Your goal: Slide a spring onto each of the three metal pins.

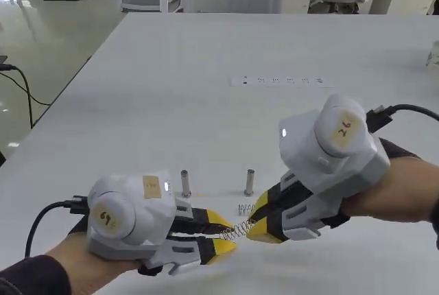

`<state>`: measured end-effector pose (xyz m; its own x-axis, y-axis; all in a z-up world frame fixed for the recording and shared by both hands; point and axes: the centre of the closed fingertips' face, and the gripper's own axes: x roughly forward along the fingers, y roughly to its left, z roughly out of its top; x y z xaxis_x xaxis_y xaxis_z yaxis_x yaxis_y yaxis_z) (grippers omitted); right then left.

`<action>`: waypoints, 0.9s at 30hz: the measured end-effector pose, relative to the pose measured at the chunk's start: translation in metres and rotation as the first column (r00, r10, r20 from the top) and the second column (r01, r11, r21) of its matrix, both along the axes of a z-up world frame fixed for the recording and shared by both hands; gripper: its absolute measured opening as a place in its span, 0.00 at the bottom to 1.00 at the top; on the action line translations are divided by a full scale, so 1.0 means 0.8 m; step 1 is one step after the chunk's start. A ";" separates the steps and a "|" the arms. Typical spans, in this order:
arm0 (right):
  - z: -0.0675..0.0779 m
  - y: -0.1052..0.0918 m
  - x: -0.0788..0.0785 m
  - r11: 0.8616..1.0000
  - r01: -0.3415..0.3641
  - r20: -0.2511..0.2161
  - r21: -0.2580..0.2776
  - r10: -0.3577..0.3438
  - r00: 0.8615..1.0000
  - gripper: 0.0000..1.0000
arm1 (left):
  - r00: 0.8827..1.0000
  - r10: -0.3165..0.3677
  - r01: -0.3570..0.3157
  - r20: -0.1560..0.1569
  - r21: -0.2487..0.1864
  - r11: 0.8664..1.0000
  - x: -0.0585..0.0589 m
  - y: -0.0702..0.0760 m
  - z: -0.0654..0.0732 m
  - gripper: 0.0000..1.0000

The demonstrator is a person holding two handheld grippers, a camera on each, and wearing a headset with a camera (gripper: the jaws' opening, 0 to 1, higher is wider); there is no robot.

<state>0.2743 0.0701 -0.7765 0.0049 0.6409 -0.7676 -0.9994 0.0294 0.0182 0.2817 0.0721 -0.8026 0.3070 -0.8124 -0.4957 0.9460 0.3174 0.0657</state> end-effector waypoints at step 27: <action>-0.001 0.020 -0.005 0.999 -0.036 -0.002 -0.003 0.036 0.999 0.14 | 1.000 -0.025 0.025 0.012 -0.019 0.999 -0.004 -0.008 0.007 0.08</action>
<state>0.2707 0.0858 -0.7773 -0.0199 0.6380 -0.7698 -0.9998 -0.0066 0.0203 0.2787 0.0660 -0.7968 0.2920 -0.8293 -0.4765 0.9530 0.2946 0.0711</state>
